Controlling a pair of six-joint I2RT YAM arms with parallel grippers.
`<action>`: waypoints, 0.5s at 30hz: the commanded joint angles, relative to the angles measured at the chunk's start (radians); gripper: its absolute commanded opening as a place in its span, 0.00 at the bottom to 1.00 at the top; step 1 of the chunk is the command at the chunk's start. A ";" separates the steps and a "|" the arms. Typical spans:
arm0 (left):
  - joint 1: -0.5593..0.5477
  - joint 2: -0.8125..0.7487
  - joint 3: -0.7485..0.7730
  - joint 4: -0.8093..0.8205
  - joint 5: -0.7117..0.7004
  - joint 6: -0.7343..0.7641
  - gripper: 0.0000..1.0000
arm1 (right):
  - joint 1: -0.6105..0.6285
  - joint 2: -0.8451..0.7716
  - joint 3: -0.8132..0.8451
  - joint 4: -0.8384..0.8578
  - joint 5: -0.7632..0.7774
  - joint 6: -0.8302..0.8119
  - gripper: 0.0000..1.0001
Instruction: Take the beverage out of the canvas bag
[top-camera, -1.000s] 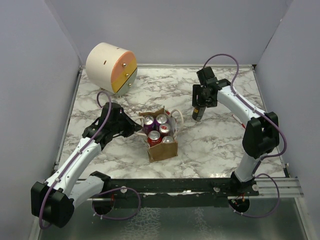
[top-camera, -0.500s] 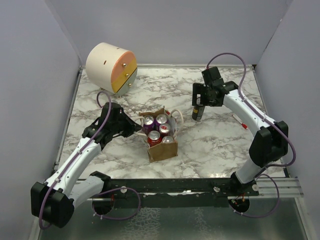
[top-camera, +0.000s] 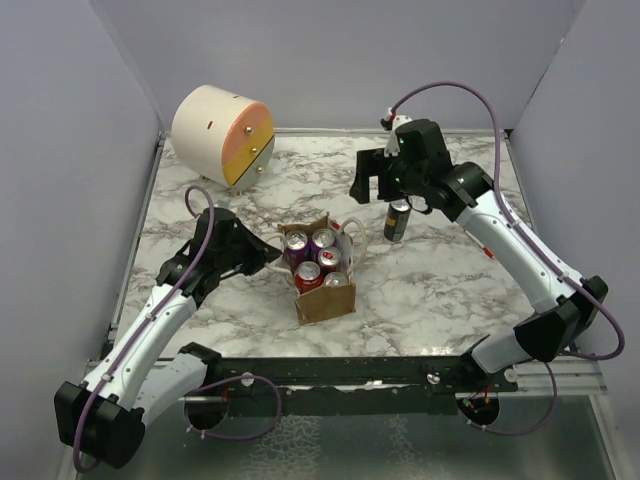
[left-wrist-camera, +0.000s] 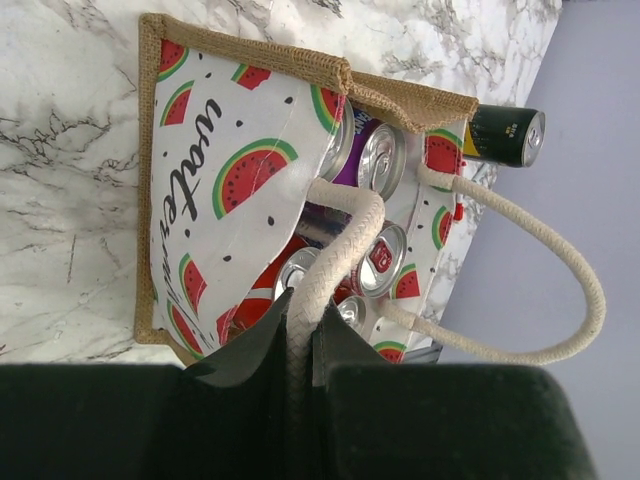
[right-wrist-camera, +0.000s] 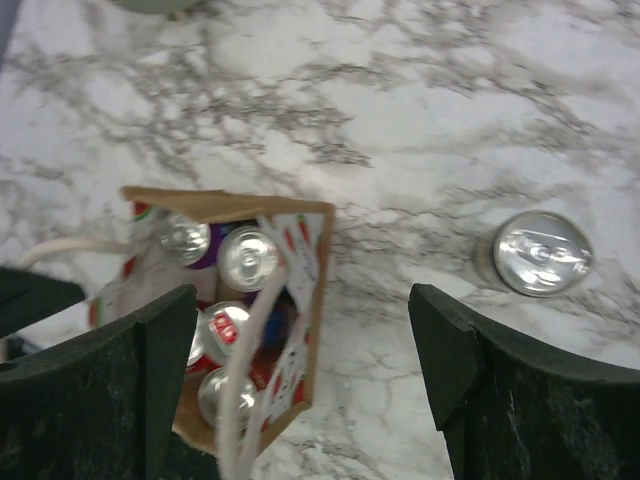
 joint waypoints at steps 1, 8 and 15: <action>0.001 -0.006 0.000 -0.020 -0.019 -0.006 0.00 | 0.121 -0.065 0.039 0.061 -0.126 -0.030 0.86; 0.001 -0.021 -0.009 -0.023 -0.029 -0.016 0.00 | 0.327 -0.013 0.035 0.028 -0.152 -0.095 0.83; 0.000 -0.037 -0.010 -0.044 -0.037 -0.015 0.00 | 0.491 0.098 0.033 -0.054 -0.139 -0.203 0.78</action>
